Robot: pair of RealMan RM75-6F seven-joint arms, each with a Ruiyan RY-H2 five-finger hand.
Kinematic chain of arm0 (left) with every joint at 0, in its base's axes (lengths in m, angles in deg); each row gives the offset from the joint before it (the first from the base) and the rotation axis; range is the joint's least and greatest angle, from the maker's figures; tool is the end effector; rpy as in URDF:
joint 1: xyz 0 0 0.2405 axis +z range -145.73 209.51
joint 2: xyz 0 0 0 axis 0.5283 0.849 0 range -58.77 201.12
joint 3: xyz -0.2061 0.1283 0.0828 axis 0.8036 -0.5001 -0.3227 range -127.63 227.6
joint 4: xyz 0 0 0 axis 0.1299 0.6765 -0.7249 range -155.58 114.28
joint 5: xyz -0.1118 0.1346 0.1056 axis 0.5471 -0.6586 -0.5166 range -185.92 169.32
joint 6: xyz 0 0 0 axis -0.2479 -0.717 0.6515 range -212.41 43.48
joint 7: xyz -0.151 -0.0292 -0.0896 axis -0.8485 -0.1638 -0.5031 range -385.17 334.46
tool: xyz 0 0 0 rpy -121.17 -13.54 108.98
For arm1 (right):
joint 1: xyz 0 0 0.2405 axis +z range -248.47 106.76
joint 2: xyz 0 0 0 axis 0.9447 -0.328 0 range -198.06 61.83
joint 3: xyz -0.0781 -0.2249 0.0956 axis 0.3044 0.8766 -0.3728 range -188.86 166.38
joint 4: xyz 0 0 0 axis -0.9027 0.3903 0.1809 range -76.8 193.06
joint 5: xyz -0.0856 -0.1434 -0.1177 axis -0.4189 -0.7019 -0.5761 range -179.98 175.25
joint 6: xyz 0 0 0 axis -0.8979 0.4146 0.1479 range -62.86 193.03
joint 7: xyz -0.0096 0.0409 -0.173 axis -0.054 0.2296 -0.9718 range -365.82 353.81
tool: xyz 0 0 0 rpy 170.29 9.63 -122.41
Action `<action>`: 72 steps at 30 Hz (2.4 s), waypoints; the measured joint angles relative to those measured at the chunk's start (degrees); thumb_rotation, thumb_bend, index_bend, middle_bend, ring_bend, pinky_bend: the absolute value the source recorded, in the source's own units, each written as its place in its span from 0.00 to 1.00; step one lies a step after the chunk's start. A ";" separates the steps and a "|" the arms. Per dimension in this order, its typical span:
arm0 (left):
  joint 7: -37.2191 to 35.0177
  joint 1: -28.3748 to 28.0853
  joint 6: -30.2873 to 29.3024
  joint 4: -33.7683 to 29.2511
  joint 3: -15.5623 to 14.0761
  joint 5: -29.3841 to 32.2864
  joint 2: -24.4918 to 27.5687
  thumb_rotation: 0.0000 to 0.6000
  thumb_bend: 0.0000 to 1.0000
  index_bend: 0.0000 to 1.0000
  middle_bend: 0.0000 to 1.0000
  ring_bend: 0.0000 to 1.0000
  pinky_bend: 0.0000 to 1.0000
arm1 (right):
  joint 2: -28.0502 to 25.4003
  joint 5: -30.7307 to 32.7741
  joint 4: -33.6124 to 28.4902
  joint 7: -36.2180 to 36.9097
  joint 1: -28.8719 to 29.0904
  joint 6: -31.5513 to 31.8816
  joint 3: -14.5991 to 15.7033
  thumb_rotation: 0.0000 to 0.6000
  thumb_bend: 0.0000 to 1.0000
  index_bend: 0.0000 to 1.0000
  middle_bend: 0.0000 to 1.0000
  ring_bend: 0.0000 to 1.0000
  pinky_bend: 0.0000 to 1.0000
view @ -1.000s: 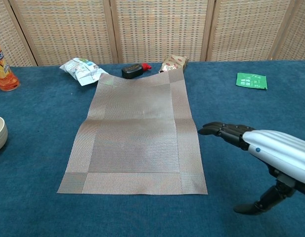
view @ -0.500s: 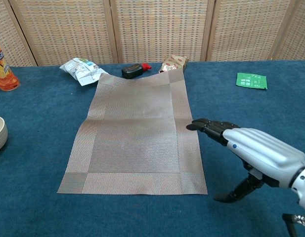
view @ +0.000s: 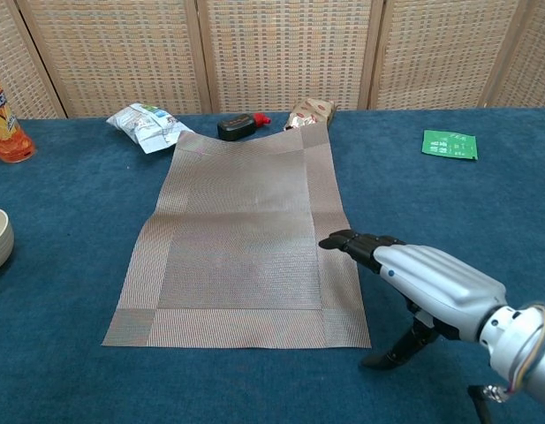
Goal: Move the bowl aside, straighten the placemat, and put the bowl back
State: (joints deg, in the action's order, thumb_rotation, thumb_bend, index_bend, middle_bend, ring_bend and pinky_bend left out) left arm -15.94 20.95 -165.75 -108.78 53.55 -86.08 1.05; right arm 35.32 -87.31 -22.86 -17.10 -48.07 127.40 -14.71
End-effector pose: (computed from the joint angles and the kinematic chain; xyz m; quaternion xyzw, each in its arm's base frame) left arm -0.3160 0.2505 0.1371 -0.6066 -0.3678 -0.3405 0.6171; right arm -0.1573 -0.2545 -0.0967 0.7108 -0.4506 0.4240 0.3346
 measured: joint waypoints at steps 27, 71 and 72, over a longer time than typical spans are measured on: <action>-0.84 -0.08 2.10 0.67 0.80 0.49 -0.36 1.00 0.30 0.04 0.00 0.00 0.00 | 8.15 -6.95 15.54 10.56 1.86 9.43 1.28 1.00 0.46 0.05 0.00 0.00 0.00; -1.45 0.16 2.50 0.21 1.38 0.62 -0.18 1.00 0.30 0.08 0.00 0.00 0.00 | 10.50 -7.64 21.69 15.93 0.36 14.44 2.59 1.00 0.59 0.60 0.14 0.00 0.00; -1.51 0.19 2.48 0.17 1.38 0.60 -0.14 1.00 0.30 0.08 0.00 0.00 0.00 | 10.35 -7.64 21.37 15.74 0.30 14.47 2.63 1.00 0.59 0.60 0.14 0.00 0.00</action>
State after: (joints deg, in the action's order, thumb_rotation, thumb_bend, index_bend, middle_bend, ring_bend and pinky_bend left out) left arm -17.45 21.14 -163.26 -108.60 54.93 -85.48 0.92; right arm 45.67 -94.96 -1.49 -1.36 -47.77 141.87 -12.08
